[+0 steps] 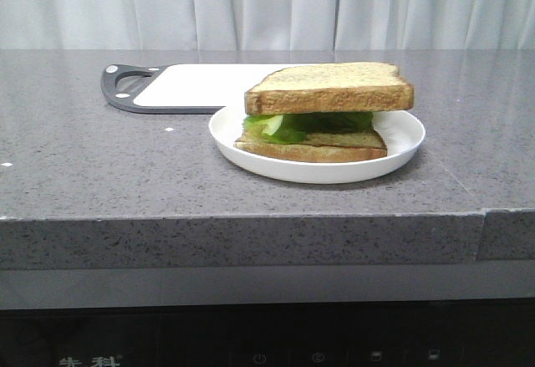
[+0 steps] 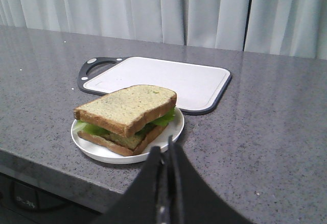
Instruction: Left arm grabs bread, right arm adds lettuce
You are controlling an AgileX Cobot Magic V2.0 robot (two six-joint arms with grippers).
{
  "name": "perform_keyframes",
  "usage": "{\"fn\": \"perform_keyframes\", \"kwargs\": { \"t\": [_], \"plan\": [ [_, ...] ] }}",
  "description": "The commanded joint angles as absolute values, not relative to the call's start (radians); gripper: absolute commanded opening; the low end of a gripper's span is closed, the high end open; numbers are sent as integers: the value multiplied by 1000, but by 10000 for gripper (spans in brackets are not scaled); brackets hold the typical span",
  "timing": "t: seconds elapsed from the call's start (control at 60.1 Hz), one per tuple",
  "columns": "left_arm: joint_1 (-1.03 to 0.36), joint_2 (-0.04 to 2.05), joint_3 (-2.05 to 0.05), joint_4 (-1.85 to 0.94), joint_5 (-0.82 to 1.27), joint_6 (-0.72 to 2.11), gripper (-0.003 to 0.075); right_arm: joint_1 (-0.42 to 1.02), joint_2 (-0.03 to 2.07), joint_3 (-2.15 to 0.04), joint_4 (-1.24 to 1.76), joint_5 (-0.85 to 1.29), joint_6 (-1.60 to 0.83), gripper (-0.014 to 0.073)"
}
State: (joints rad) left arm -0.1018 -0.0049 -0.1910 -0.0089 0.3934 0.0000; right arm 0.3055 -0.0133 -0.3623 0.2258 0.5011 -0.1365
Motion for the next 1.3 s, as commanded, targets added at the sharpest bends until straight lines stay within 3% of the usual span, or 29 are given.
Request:
{"fn": "perform_keyframes", "kwargs": {
  "t": [0.0,0.333,1.28],
  "plan": [
    [-71,-24,-165,-9,298,-7,-21,300,-19,-387,219,423,-138,-60],
    [-54,-24,10,-66,126,-7,-21,300,-19,-387,219,423,-138,-60],
    [-54,-24,11,-107,118,-7,-20,300,-19,-387,219,423,-138,-60]
  ]
}}
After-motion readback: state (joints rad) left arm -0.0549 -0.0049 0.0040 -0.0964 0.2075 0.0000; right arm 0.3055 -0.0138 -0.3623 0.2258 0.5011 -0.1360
